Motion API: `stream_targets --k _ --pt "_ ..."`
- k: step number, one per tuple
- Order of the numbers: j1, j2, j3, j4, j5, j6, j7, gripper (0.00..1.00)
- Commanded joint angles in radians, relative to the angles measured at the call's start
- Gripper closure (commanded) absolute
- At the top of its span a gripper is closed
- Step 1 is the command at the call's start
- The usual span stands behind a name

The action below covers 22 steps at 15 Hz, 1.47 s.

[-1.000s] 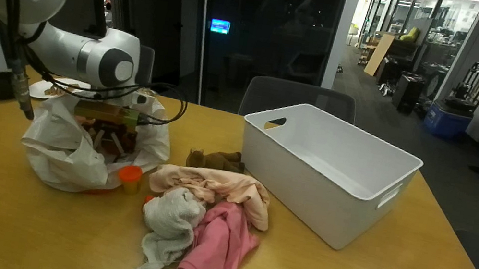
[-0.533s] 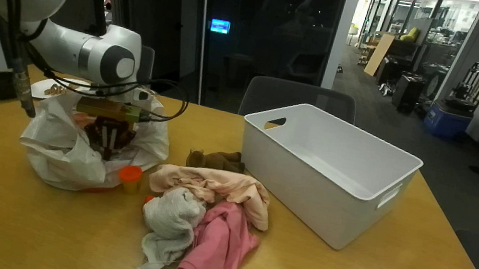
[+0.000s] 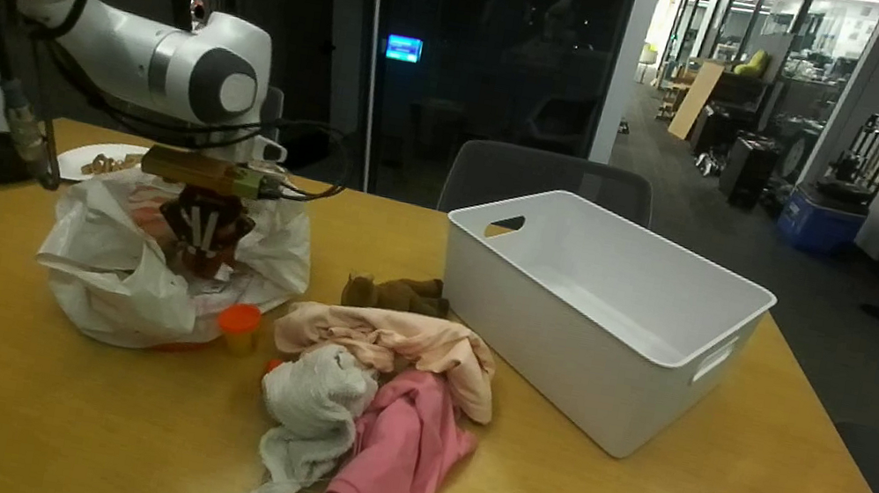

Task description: Remove the moose and toy vegetable from the plastic bag and put it on the table

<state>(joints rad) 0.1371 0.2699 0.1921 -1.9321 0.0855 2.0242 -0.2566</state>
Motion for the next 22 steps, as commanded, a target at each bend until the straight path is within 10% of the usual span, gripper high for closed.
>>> stream_targets --k 1,7,9,17,22 --pt "-0.004 -0.12 -0.024 0.01 -0.021 -0.148 0.072 1.0" --pt "-0.004 -0.248 -0.048 0.013 -0.039 -0.27 0.141 1.0" --pt "-0.001 -0.252 -0.045 0.0 -0.019 -0.263 0.141 0.72" --pt "0.007 -0.104 -0.029 -0.002 0.017 -0.143 0.043 0.13" --pt "-0.004 -0.022 0.009 0.048 0.167 -0.041 -0.081 0.0"
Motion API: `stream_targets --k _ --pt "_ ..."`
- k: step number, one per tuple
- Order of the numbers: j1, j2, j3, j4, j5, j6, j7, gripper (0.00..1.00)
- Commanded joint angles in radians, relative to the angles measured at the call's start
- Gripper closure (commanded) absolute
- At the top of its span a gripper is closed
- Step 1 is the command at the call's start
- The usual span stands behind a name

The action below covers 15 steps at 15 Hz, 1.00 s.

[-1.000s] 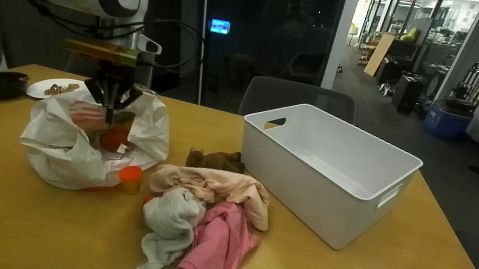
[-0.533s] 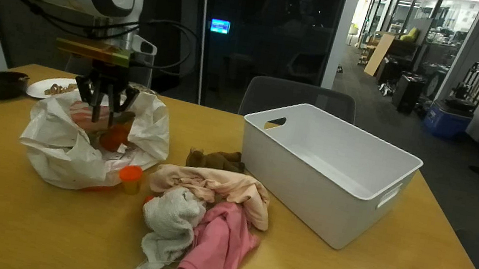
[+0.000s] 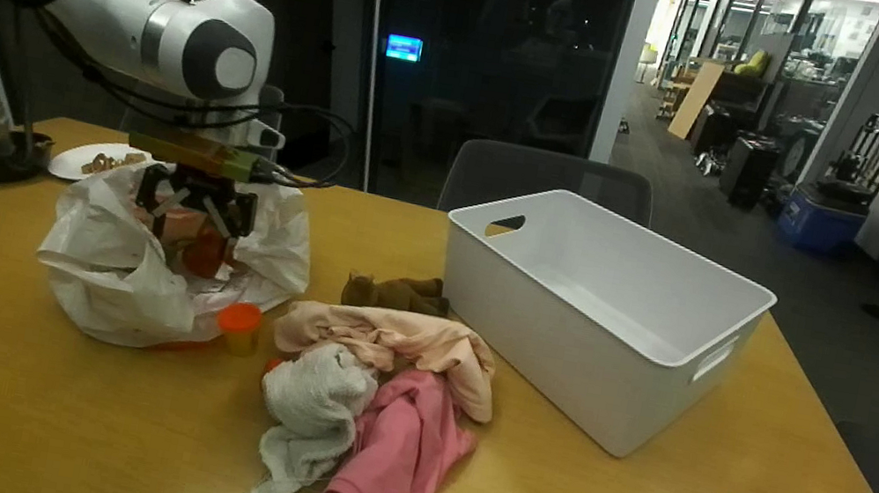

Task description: Remove the moose and toy vegetable from the plastic bag and put it on the table

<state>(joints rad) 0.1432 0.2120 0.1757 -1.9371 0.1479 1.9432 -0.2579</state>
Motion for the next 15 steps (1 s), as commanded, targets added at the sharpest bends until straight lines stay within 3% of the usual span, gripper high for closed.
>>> stream_targets --k 1,3,5,14,15 --pt "-0.014 0.048 0.035 0.065 0.154 0.055 -0.109 0.0" --pt "-0.025 0.07 0.054 0.087 0.269 0.057 -0.171 0.0" --pt "-0.022 0.099 0.058 0.099 0.31 0.056 -0.202 0.0" --pt "0.017 0.192 0.082 0.089 0.167 0.132 -0.27 0.0" --pt "0.016 0.192 0.09 0.09 0.165 0.136 -0.275 0.25"
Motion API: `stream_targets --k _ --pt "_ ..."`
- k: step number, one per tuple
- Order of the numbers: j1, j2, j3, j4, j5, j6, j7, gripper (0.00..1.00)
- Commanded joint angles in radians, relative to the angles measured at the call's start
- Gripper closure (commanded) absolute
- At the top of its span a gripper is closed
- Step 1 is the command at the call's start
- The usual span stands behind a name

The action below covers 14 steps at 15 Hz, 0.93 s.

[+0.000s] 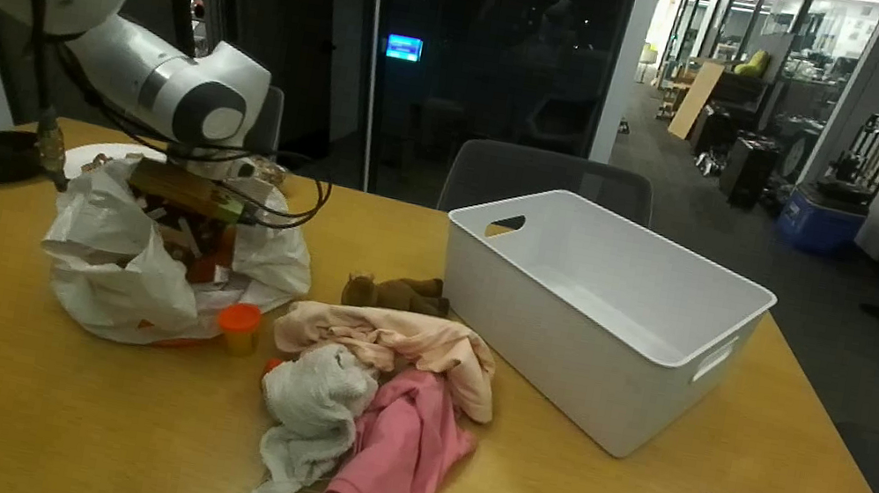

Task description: Remove the moose and toy vegetable from the plastic bag and put it on the table

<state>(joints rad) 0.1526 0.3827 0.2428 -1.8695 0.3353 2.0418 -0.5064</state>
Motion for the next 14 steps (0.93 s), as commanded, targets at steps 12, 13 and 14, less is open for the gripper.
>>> stream_targets --k 12,13,14 --pt "-0.014 -0.037 0.009 0.001 -0.061 0.02 0.058 0.99" --pt "-0.016 -0.045 0.005 0.0 -0.063 0.015 0.071 1.0" --pt "-0.017 -0.058 0.0 -0.001 -0.067 0.007 0.088 0.99"
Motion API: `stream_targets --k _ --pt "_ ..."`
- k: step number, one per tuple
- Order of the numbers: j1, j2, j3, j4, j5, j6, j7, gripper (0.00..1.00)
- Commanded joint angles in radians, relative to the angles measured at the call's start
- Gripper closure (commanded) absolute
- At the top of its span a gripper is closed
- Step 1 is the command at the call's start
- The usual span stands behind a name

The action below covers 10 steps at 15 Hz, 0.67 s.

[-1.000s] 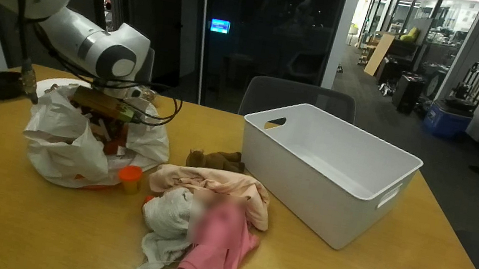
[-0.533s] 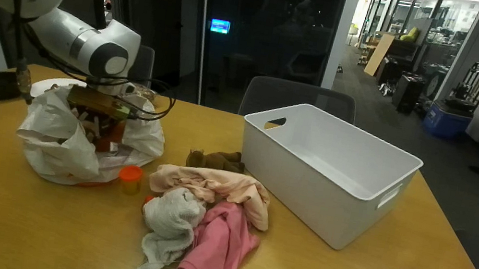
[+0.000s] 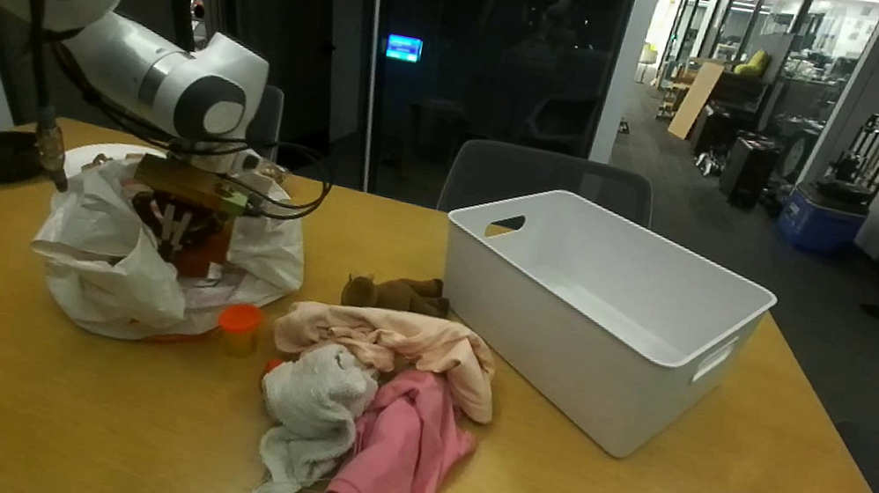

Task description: Remove the moose and toy vegetable from the plastic bag and put it on the table

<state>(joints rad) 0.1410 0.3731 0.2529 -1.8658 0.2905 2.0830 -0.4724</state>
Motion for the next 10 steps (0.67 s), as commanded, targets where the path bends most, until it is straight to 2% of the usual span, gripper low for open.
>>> stream_targets --k 1,5,6,8,10 --pt "-0.006 -0.059 -0.014 -0.006 -0.027 -0.04 0.068 0.97" --pt "-0.008 -0.101 -0.034 -0.001 -0.056 -0.106 0.13 0.98" --pt "-0.009 -0.103 -0.036 0.002 -0.052 -0.11 0.132 0.71" --pt "-0.007 -0.093 -0.039 0.011 -0.042 -0.122 0.142 0.66" --pt "-0.005 -0.088 -0.031 0.014 -0.021 -0.121 0.139 0.5"
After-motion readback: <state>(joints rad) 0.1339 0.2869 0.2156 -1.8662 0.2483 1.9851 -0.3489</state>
